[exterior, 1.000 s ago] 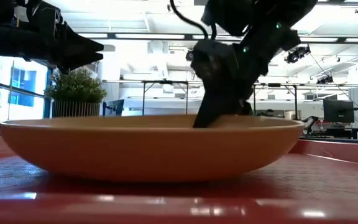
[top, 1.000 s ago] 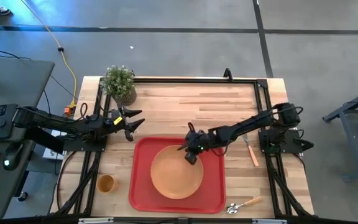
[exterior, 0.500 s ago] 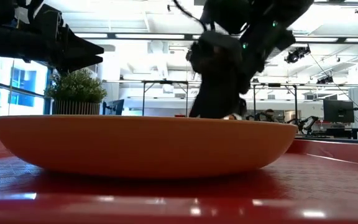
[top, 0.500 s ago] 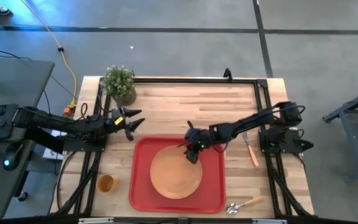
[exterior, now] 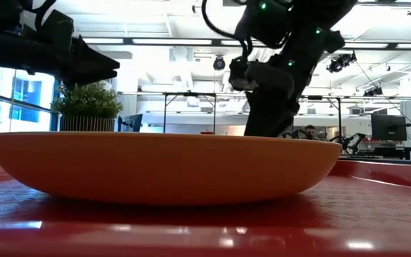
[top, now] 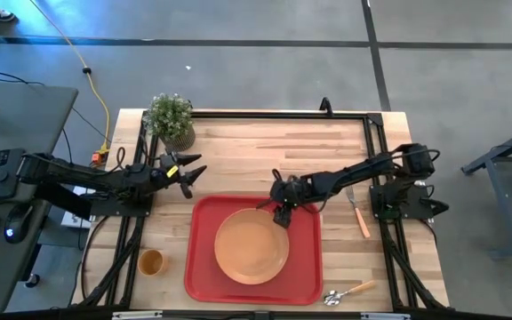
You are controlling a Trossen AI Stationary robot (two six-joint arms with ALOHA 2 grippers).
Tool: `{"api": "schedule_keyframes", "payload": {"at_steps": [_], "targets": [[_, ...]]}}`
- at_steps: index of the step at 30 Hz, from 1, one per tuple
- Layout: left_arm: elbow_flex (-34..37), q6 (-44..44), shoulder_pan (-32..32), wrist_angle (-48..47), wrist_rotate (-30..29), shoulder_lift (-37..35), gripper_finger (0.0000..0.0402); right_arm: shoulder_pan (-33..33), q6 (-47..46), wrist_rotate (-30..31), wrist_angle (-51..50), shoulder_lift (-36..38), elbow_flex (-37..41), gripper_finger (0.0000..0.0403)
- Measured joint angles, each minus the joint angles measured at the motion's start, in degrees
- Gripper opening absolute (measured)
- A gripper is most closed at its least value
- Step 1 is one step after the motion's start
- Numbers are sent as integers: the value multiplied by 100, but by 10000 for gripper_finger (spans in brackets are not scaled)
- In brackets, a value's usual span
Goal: Pick and place plate/cup/fork/spoon on tray
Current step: Adjust the red table tray
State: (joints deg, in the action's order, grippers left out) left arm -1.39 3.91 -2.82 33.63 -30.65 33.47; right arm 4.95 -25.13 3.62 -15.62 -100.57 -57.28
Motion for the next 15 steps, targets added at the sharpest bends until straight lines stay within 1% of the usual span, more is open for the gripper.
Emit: {"api": "schedule_keyframes", "payload": {"at_steps": [2,5,15], "targets": [[0,-5,84,2,-1,0,202,-109,156,-20,7,0,0,208],[0,-7,192,-3,0,0,202,-310,268,-244,27,-30,0,201],[0,-54,336,-158,101,1,202,-662,255,-366,65,-394,0,143]]}}
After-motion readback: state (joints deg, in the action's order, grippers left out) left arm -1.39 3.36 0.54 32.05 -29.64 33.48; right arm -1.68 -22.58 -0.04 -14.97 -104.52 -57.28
